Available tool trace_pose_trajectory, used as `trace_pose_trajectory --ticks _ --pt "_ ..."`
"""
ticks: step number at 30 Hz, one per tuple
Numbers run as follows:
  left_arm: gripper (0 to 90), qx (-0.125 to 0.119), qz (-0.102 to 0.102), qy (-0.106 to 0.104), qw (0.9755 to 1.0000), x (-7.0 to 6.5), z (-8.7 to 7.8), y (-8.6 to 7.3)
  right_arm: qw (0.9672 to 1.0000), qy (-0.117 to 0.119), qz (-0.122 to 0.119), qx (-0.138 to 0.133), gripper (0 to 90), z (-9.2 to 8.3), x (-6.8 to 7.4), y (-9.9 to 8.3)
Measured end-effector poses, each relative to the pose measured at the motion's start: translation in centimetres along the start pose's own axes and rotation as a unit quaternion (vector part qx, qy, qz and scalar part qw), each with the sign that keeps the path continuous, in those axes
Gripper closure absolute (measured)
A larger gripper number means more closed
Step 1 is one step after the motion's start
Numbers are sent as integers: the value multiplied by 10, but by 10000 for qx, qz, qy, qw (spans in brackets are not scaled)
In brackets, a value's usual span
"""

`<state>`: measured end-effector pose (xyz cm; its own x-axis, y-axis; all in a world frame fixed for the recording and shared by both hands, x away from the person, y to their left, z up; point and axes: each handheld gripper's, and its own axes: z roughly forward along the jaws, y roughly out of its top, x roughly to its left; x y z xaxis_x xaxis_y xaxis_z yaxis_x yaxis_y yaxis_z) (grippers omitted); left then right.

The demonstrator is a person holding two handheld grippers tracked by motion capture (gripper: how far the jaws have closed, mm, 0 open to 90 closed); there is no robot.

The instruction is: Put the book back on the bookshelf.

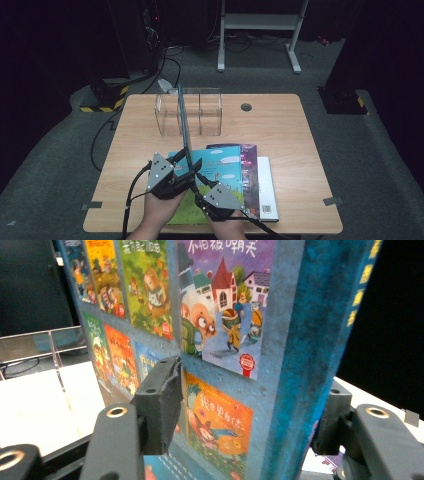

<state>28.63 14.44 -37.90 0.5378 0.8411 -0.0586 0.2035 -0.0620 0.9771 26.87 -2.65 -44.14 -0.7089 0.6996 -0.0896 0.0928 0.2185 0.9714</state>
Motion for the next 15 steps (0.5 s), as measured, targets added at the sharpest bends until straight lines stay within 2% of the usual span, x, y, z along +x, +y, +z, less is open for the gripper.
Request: trace_pose_trajectory --ticks 2,3,4,5,7,9,10,11,14,15 --pt "456 3 -41 44 10000 1 -1 -1 10000 24 6 -7 662 0 1 0" --pt "501 -2 -86 69 9999 2 -1 -1 10000 56 -6 -1 658 1 2 0" --pt "501 -10 -150 106 9998 3 -2 -1 10000 56 -6 -1 658 1 2 0" --pt "560 -29 -186 163 9997 5 -3 -2 10000 77 -19 -2 659 0 3 -1" --pt "585 -75 -372 228 9990 12 -6 -3 9999 110 -25 3 660 -1 3 -1" --pt "689 -111 -447 390 9982 18 -10 -3 9998 155 -98 22 662 -2 4 -3" --pt "670 -79 -477 350 9982 22 -11 -3 9998 139 -115 20 662 -3 5 -3" --pt "670 92 -441 171 9988 24 -10 -3 9998 139 -115 20 662 -3 5 -3" --pt "692 142 -85 420 9990 18 -9 -8 9999 78 -103 35 665 -5 1 -4" --pt "692 125 -61 440 9989 18 -9 -9 9999 78 -103 35 665 -5 1 -4"
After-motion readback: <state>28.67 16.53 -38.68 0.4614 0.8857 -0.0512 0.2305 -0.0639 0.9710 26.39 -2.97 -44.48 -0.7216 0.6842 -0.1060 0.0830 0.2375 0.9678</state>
